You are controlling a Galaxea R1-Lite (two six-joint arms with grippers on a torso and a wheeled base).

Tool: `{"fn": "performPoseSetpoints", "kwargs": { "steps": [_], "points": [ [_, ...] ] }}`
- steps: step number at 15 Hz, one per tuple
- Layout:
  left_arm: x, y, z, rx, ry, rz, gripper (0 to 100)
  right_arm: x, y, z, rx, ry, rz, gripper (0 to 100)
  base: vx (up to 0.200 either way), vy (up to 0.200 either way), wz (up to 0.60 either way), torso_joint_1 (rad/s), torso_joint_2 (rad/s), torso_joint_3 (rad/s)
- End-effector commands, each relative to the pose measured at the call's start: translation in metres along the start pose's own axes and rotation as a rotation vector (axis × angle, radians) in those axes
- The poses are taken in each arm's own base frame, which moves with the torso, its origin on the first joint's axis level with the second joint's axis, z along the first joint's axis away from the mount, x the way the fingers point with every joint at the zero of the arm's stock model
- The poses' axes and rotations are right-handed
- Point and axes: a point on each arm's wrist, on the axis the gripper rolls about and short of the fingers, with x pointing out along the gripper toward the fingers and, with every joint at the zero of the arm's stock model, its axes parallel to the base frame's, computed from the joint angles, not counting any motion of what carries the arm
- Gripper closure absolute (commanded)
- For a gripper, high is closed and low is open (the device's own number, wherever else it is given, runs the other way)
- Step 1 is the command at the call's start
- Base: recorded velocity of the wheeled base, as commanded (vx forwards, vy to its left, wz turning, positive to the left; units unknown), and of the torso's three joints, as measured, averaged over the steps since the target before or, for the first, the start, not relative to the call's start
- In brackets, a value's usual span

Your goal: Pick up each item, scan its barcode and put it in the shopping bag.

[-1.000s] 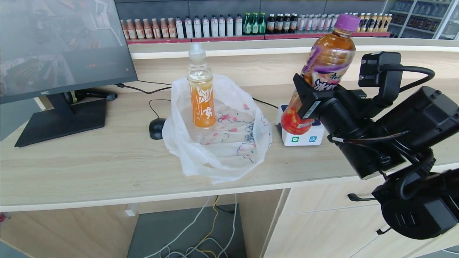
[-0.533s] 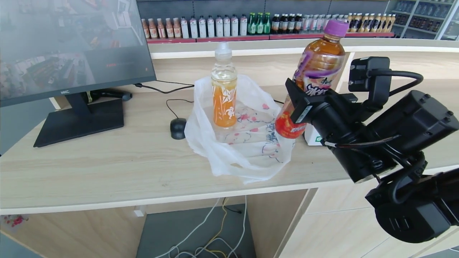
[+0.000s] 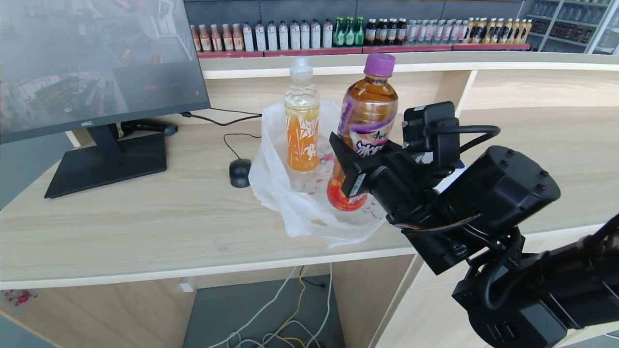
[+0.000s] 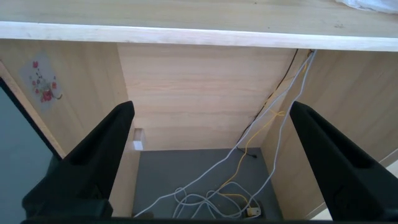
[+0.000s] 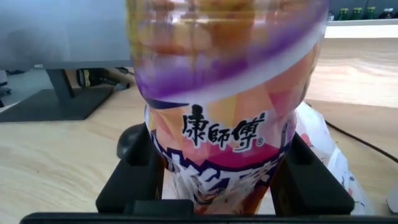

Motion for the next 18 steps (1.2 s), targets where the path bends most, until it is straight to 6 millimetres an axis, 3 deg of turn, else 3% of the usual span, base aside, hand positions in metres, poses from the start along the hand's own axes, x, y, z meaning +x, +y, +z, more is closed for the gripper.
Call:
{"fn": "performPoseSetpoints", "kwargs": {
  "steps": [1,3,7,10,18],
  "points": [
    [0.000,0.000,0.000,0.000,-0.001,0.000,0,0.008,-0.013,-0.002,-0.019,0.012,-0.039,100,0.000,0.000,0.00,0.000,0.00,0.000],
    [0.000,0.000,0.000,0.001,-0.001,0.001,0,0.020,-0.024,-0.001,-0.038,0.033,-0.069,100,0.000,0.000,0.00,0.000,0.00,0.000],
    [0.000,0.000,0.000,0.000,-0.001,0.001,0,0.026,-0.025,-0.007,-0.057,0.088,-0.072,100,0.000,0.000,0.00,0.000,0.00,0.000],
    [0.000,0.000,0.000,0.001,-0.001,0.001,0,0.033,-0.038,-0.012,-0.073,0.092,-0.108,100,0.000,0.000,0.00,0.000,0.00,0.000],
    [0.000,0.000,0.000,0.001,-0.001,0.000,0,0.067,-0.060,-0.024,-0.095,0.100,-0.149,100,0.000,0.000,0.00,0.000,0.00,0.000]
  ]
}}
